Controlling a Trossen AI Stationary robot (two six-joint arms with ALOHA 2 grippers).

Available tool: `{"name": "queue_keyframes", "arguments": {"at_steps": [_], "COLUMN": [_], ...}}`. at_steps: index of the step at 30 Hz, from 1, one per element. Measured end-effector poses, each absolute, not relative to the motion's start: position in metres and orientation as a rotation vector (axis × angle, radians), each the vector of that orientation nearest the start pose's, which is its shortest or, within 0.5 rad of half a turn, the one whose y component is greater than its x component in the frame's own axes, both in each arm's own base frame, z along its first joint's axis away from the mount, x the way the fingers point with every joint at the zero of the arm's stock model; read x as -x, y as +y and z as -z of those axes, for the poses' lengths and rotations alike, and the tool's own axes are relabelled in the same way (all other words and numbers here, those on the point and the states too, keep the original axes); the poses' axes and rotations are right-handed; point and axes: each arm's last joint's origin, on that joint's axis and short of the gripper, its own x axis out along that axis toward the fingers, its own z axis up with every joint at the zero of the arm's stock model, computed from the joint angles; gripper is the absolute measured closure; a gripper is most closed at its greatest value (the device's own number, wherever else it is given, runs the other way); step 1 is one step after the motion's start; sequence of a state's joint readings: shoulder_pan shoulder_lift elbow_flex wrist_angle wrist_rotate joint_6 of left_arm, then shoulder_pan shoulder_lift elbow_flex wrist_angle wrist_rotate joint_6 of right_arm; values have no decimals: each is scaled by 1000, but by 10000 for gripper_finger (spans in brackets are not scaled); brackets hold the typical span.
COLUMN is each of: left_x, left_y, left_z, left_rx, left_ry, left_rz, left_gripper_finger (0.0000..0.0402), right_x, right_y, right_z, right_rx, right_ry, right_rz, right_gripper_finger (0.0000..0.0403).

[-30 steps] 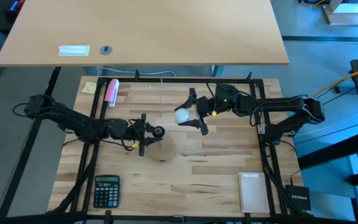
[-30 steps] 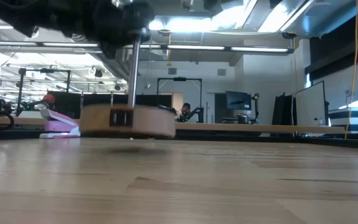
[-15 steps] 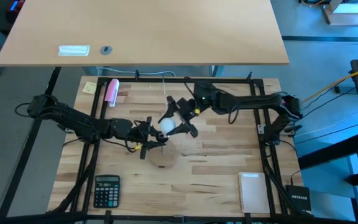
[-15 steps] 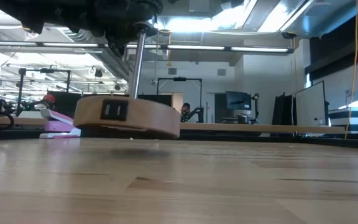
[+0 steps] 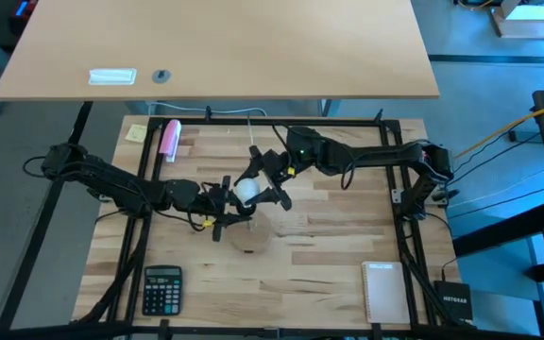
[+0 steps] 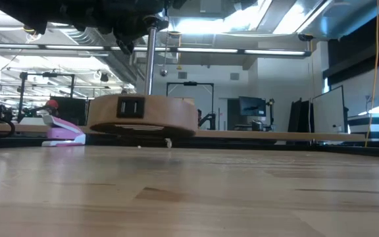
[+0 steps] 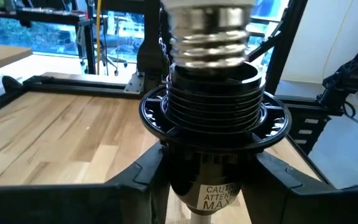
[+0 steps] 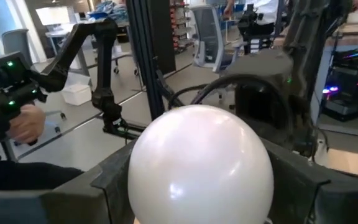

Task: Screw lightbulb
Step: Insert the lightbulb into the lamp

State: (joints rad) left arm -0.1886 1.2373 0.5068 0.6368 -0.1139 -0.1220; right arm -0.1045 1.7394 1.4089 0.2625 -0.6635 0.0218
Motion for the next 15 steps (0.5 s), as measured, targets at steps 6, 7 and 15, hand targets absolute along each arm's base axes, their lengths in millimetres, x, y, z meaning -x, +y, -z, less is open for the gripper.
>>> {"name": "queue_keyframes", "arguments": {"at_steps": [6, 7, 15], "left_x": [-248, -248, -244], "left_y": [-42, -42, -40], "left_z": [-224, -225, -228], "left_rx": [117, 118, 145], "left_ry": [101, 99, 82], "left_rz": [14, 10, -123], "left_gripper_finger": [264, 264, 264], "right_x": [-409, -409, -410], "right_y": [-21, -21, -24], "right_z": [-325, -325, -324], "right_rx": [-43, -37, -19], "right_ry": [124, 127, 147], "right_rz": [-527, -514, -388], "right_gripper_finger": [141, 141, 141]}}
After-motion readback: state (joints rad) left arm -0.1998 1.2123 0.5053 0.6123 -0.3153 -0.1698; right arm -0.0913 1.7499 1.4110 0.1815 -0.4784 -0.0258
